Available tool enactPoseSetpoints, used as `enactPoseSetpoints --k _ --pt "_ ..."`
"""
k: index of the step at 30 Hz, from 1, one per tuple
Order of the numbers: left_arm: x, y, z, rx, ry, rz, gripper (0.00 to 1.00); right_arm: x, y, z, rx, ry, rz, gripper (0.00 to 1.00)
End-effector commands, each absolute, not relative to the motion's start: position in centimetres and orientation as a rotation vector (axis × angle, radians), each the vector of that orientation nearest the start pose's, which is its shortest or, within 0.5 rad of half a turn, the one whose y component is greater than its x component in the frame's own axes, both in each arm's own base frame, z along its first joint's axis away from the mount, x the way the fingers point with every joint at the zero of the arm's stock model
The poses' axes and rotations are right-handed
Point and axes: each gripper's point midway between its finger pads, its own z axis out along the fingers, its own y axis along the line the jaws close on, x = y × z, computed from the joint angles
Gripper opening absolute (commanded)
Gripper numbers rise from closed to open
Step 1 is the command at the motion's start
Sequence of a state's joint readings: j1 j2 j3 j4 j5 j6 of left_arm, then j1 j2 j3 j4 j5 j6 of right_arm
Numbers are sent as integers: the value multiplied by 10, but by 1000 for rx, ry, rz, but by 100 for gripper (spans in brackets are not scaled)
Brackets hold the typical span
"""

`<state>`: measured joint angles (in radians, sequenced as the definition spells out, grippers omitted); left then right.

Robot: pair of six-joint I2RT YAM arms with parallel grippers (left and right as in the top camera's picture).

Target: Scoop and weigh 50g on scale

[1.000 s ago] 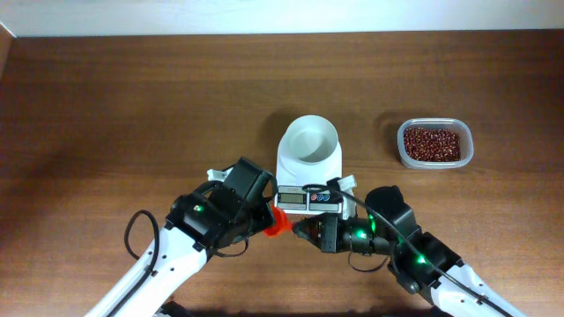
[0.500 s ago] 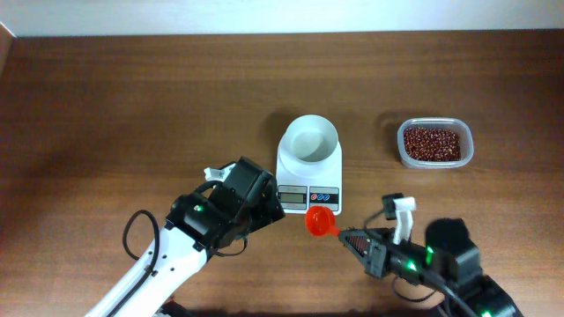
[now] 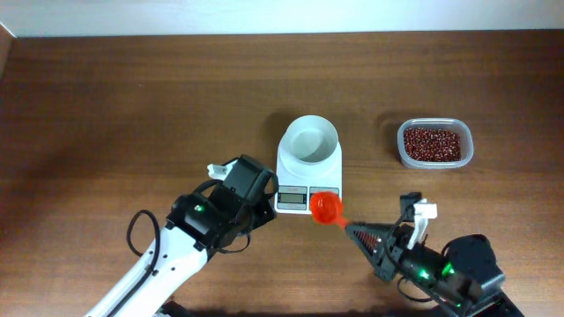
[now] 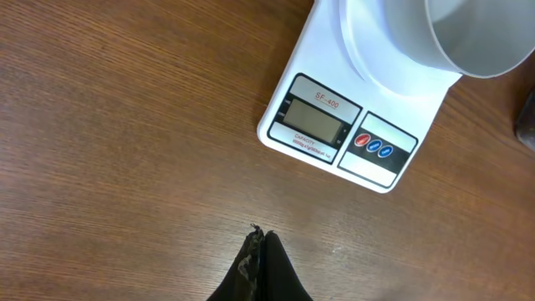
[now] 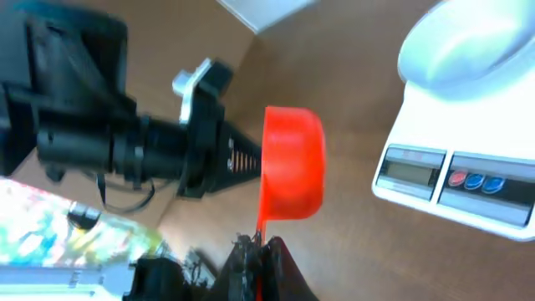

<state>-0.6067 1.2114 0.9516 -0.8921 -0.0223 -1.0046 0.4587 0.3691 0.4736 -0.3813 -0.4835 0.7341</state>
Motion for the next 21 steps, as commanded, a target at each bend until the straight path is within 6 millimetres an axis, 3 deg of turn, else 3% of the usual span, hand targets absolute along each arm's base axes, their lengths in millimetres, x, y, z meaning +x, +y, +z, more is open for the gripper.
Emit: enactPoseSetpoints --k 1,5,9,12,14,17,21 --pt "229 -173 125 -476 2774 -422 0 182 166 255 -69 1897 1197 4" --pt "227 -218 122 -184 2733 -452 0 188 164 274 -72 1806 1194 4" --pt "224 -225 114 -117 2712 -365 0 205 147 278 49 1764 1090 4" --pt "227 -235 111 -102 2699 -387 0 215 135 292 108 1685 1039 4" --pt "236 -247 107 -104 2676 -420 0 226 116 303 206 1609 956 4" --pt "245 -259 98 -104 2668 -443 0 233 103 303 271 1591 894 4" --pt "257 -274 81 -115 2653 -463 0 235 96 285 314 1652 832 4"
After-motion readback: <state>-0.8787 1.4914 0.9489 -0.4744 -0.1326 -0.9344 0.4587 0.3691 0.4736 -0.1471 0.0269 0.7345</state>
